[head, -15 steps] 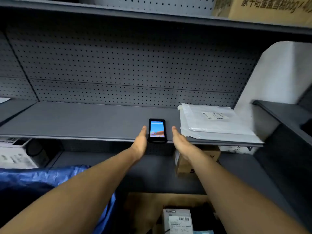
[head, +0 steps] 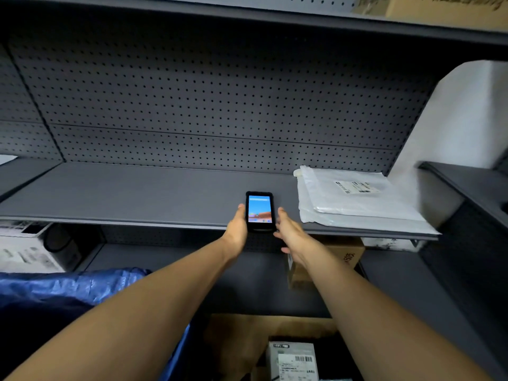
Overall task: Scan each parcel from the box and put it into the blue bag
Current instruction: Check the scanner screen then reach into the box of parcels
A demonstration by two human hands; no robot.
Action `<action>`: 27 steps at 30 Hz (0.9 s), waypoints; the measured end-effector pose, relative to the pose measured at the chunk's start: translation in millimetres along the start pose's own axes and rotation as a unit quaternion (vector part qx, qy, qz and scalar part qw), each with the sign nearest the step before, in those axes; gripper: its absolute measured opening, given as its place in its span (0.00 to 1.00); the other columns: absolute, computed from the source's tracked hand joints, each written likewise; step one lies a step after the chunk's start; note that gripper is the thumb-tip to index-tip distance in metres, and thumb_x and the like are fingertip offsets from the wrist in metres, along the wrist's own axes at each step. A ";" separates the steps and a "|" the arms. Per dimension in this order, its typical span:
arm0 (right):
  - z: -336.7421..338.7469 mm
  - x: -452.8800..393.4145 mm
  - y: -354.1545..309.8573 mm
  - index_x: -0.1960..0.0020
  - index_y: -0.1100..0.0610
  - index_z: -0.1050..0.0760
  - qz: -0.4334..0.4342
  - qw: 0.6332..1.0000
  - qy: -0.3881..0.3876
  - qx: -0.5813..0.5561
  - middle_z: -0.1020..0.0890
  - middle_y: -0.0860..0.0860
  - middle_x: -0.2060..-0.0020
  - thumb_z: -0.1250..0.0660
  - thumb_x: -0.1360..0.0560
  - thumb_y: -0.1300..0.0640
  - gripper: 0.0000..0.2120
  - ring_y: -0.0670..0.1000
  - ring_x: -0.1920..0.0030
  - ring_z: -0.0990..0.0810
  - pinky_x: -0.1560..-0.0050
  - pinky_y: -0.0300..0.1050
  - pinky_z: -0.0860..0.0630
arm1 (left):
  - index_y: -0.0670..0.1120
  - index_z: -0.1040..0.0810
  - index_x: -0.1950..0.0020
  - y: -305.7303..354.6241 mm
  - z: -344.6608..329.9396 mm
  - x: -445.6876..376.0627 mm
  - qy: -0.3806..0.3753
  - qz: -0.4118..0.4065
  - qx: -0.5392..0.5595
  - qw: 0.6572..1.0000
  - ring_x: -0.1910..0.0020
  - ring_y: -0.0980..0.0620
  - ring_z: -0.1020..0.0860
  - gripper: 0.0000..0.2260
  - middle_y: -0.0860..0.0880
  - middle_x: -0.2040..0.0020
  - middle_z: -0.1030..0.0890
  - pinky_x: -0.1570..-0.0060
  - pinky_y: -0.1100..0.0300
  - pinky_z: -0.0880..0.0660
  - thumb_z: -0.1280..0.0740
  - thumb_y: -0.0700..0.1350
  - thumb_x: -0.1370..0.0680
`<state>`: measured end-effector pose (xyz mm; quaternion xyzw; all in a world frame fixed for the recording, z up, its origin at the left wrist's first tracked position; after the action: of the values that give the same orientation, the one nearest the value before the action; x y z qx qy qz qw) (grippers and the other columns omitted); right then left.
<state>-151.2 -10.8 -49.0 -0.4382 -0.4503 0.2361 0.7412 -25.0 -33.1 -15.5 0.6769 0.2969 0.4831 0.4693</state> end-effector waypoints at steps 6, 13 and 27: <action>-0.1 4.7 4.1 0.23 0.54 0.36 -0.017 0.999 0.003 -0.040 0.28 0.52 0.28 0.50 0.18 0.35 0.31 0.53 0.31 0.28 0.35 0.57 0.32 | 0.39 0.40 0.22 -1.5 -1.1 7.5 0.005 0.000 0.040 0.999 0.24 0.46 0.38 0.26 0.41 0.23 0.36 0.29 0.58 0.42 0.54 0.54 0.14; 1.2 12.0 14.9 0.28 0.58 0.32 -0.038 0.988 0.004 -0.148 0.23 0.55 0.35 0.46 0.16 0.43 0.25 0.58 0.37 0.23 0.39 0.63 0.25 | 0.38 0.38 0.23 -10.8 12.8 13.8 0.034 0.028 0.112 0.993 0.26 0.43 0.34 0.26 0.39 0.27 0.32 0.28 0.54 0.41 0.51 0.54 0.15; -8.7 26.6 33.5 0.53 0.54 0.26 -0.047 0.982 -0.011 -0.183 0.17 0.54 0.54 0.46 0.15 0.60 0.12 0.56 0.50 0.18 0.44 0.53 0.21 | 0.36 0.24 0.49 -29.1 9.2 20.3 0.043 0.064 0.141 0.987 0.61 0.48 0.23 0.24 0.39 0.49 0.20 0.48 0.51 0.27 0.48 0.55 0.15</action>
<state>-129.3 22.2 -67.5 -0.5422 -0.5142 0.1189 0.6538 -7.7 -7.7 -35.6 0.7321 0.3382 0.4942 0.3246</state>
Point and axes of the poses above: each hand's wrist, its own x-axis away from the middle knuckle, its own z-axis out of the back of the hand, y = z × x, the point moved 4 cm from there along -x, towards the middle knuckle
